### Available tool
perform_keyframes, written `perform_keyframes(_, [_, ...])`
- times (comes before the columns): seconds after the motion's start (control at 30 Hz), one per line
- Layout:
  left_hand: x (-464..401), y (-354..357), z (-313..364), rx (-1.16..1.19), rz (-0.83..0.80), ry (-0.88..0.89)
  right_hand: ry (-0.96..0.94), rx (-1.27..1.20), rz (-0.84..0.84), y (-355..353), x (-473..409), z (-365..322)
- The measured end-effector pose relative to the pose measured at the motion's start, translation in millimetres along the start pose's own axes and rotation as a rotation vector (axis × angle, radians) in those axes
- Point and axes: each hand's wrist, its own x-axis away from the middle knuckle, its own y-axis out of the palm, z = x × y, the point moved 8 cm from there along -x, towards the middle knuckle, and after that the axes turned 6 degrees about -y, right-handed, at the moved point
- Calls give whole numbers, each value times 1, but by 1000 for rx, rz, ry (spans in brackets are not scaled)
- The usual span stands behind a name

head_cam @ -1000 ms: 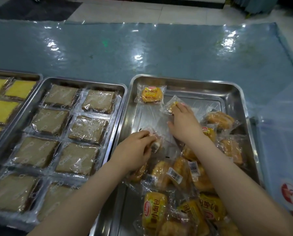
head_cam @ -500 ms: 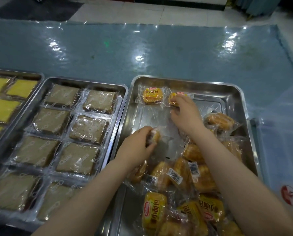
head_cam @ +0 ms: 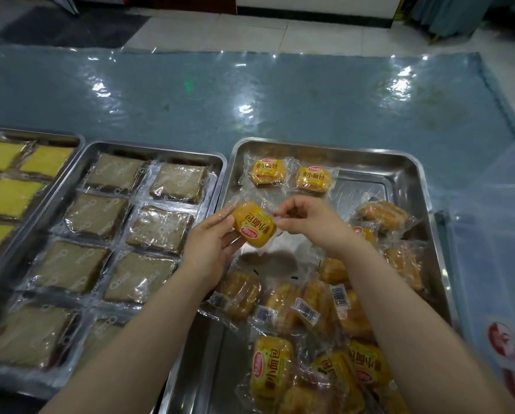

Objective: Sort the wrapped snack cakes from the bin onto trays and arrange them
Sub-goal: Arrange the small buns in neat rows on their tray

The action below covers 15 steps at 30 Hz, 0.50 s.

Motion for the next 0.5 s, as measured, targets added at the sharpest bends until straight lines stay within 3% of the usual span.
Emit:
perform_keyframes(0.2, [1,-6,6,-102,-2,38,-4,31,-16,4,-1,-2])
perform_keyframes(0.4, [2,-5,-1,-259,60,10,102,-178,251,-5,-2,10])
perform_keyframes(0.5, [2,4,-11,-387,-1,-23,177,-149,120,17,2,18])
